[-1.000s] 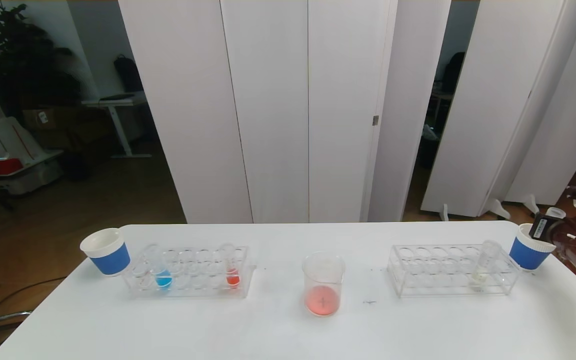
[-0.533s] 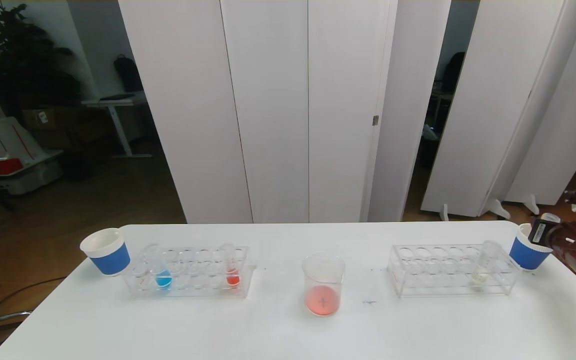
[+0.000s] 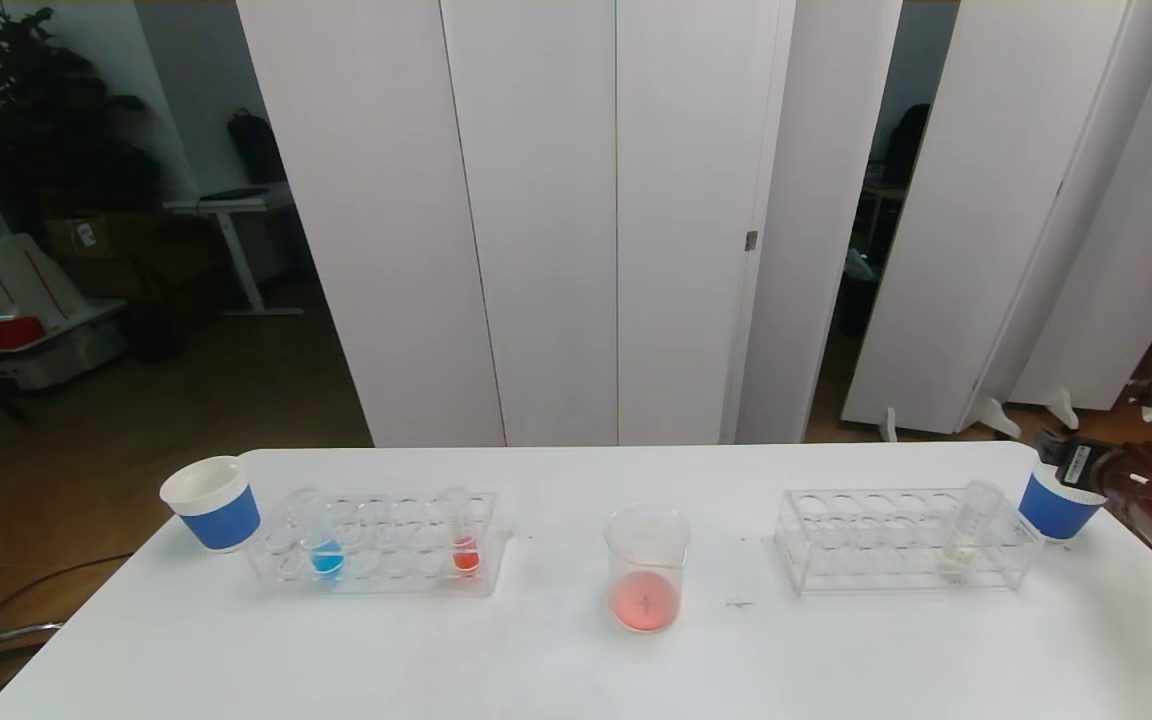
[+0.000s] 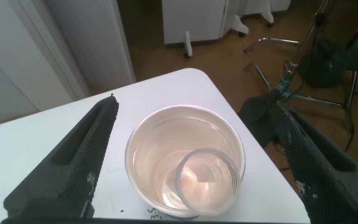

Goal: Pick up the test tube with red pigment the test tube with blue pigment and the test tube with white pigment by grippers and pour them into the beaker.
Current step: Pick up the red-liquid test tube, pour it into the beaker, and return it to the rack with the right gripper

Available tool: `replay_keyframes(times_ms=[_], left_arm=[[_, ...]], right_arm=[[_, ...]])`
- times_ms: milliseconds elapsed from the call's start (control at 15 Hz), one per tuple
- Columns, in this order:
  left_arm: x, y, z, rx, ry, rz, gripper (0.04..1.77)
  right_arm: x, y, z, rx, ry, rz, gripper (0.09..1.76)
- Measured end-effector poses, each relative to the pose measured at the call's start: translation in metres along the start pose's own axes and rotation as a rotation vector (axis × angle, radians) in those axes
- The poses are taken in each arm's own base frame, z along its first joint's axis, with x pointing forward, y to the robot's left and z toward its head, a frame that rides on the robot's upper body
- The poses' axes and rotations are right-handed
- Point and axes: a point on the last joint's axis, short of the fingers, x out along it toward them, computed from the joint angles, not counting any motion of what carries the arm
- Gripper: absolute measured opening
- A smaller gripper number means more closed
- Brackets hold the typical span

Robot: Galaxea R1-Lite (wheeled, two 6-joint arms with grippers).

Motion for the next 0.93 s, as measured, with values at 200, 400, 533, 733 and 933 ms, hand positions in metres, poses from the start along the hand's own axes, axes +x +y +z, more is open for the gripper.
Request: replay_keyframes(times_ms=[200,400,533,733,933], left_arm=[[0.0,0.0,0.0,0.0,0.0,0.0,1.72],[0.0,0.0,0.0,0.0,0.0,0.0,1.72],[0.0,0.0,0.0,0.0,0.0,0.0,1.72],[0.0,0.0,0.0,0.0,0.0,0.0,1.72],[0.0,0.0,0.0,0.0,0.0,0.0,1.72]], right_arm=[[-0.002,-0.001,0.018,0.002,-0.057,0.009,1.75],[-0.01,-0.001,0.049,-0.003,-0.114,0.015,1.75],[-0.023,-0.002,0.072,-0.008,-0.108,0.03,1.75],[-0.054,-0.004,0.109,-0.01,-0.119,0.078,1.75],[-0.096,-0.003,0.141,-0.013,-0.155,0.127,1.75]])
